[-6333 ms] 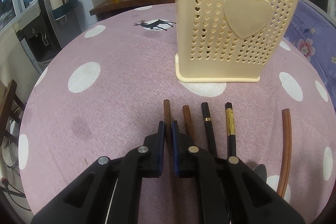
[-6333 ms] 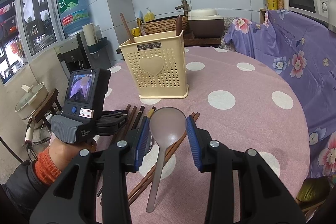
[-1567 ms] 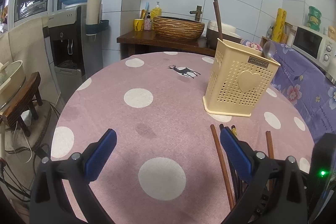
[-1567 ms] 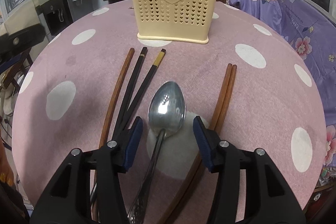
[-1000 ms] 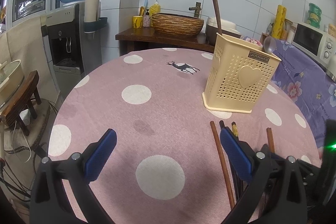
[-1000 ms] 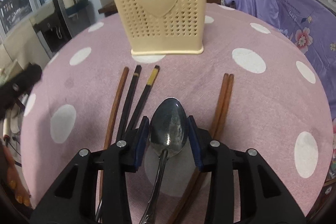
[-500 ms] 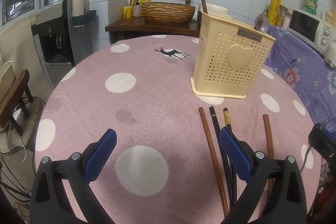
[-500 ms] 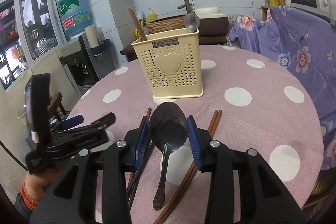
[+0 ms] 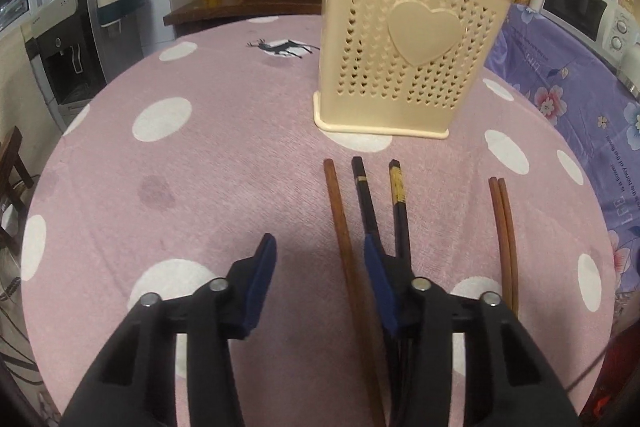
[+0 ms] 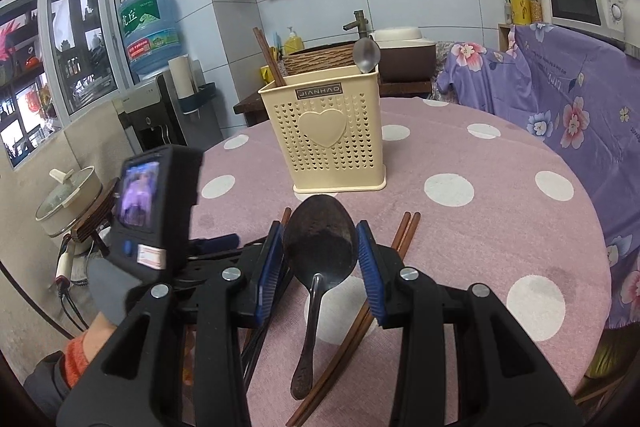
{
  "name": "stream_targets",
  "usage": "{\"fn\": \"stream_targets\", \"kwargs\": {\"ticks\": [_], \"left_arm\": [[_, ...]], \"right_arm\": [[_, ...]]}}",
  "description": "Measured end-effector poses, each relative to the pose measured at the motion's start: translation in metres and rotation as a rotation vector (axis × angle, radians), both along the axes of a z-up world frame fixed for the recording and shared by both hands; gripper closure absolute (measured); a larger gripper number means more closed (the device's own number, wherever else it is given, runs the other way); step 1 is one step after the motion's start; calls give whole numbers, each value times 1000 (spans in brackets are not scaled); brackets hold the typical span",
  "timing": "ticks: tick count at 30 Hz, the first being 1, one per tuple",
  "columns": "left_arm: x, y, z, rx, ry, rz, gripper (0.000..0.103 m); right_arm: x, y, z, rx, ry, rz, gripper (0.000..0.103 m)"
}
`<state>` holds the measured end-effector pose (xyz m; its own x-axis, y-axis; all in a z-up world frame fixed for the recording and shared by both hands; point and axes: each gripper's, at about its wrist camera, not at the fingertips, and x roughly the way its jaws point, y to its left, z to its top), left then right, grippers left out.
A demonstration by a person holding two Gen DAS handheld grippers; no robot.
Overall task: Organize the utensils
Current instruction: 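Grasp the metal spoon by its handle with the right tool, then grasp a wooden chopstick with the left tool while the right tool holds the spoon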
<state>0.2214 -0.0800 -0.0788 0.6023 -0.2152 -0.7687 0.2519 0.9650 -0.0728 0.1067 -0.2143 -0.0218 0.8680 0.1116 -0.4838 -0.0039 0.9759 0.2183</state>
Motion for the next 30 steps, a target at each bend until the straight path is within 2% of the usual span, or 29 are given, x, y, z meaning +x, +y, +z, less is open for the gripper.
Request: {"fn": "stream_targets", "kwargs": {"ticks": [3,10,13,17,21,27,30], "left_arm": [[4,-5,-5,22,10,7,69],[12,-17,-6,92,-11,4,74],[21,-21,-6,107,-15,6,79],[31,-25,-6,111,-21,17,94],[33,-27,-6,117,-27,20,94],[38,-23,-4,71,-11,29,95],[37,-23,1,56,-30,28,95]], "right_arm": [[-3,1,0,-10,-10,0,65],[-4,1,0,-11,-16,0,65],[-4,2,1,-11,-17,-1,65],[-3,2,0,-8,-13,-2,65],[-4,3,0,-6,-13,-4,65],[-4,3,0,-8,-10,-7,65],[-3,5,0,-11,-8,-5,65]]}}
